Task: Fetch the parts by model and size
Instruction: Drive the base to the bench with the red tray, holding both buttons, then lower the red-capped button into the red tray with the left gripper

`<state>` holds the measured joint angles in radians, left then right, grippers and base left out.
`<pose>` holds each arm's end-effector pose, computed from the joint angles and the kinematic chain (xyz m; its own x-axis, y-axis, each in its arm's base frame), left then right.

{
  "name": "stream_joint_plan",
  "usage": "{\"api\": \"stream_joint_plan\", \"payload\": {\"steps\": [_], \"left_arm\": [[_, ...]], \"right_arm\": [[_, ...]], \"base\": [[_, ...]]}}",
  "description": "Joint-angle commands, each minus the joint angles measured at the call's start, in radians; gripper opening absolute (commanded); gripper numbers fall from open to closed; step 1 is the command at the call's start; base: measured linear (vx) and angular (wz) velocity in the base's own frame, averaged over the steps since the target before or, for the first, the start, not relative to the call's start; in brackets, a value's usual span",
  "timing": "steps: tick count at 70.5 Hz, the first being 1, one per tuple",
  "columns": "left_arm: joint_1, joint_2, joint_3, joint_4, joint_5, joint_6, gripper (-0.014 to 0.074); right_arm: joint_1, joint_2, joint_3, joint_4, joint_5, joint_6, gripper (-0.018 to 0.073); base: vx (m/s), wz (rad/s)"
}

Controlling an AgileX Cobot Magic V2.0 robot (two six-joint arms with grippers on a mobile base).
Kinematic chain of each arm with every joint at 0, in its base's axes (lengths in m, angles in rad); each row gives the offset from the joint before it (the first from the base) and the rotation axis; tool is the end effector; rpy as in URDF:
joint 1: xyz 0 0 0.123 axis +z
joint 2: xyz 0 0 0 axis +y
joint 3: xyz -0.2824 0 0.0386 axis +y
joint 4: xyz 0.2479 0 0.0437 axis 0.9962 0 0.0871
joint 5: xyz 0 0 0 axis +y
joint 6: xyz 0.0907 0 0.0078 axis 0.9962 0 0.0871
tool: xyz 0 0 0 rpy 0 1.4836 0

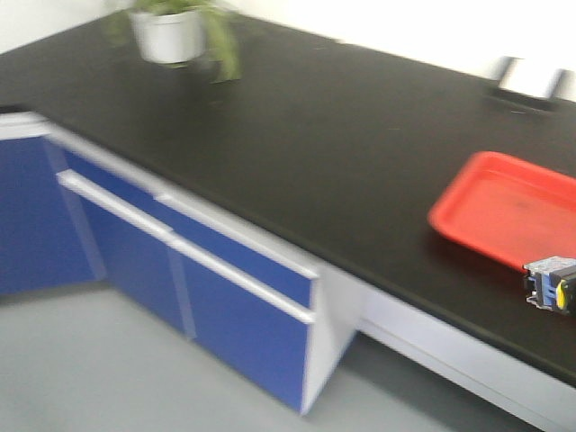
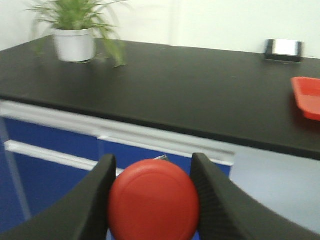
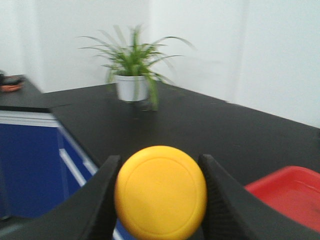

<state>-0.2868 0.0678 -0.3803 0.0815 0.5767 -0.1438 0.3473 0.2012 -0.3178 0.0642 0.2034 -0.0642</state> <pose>0.0327 -0.0054 0.2824 -0.1851 -0.0239 -0.9824 0.2274 0.9715 -0.0665 0.0590 0.0226 0.2894 0.0012 -0.0010 -1.0000 -0.3525 0.9358 -0.0013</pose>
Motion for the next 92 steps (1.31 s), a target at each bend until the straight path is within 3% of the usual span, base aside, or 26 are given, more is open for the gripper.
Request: {"api": "stream_joint_plan", "payload": {"steps": [1, 50, 92], "left_arm": [[0.001, 0.013, -0.025, -0.001, -0.085, -0.001, -0.0008], [0.001, 0.013, -0.025, -0.001, -0.085, -0.001, -0.0008], [0.000, 0.014, -0.025, -0.001, -0.085, -0.001, -0.0008]], "right_arm": [[-0.004, 0.014, -0.031, -0.002, -0.083, -0.008, -0.0010], [-0.004, 0.014, -0.031, -0.002, -0.083, -0.008, -0.0010], [-0.004, 0.015, -0.031, -0.002, -0.083, -0.008, -0.0010]], "base": [[0.22, -0.87], [0.19, -0.72], [0.13, -0.14]]}}
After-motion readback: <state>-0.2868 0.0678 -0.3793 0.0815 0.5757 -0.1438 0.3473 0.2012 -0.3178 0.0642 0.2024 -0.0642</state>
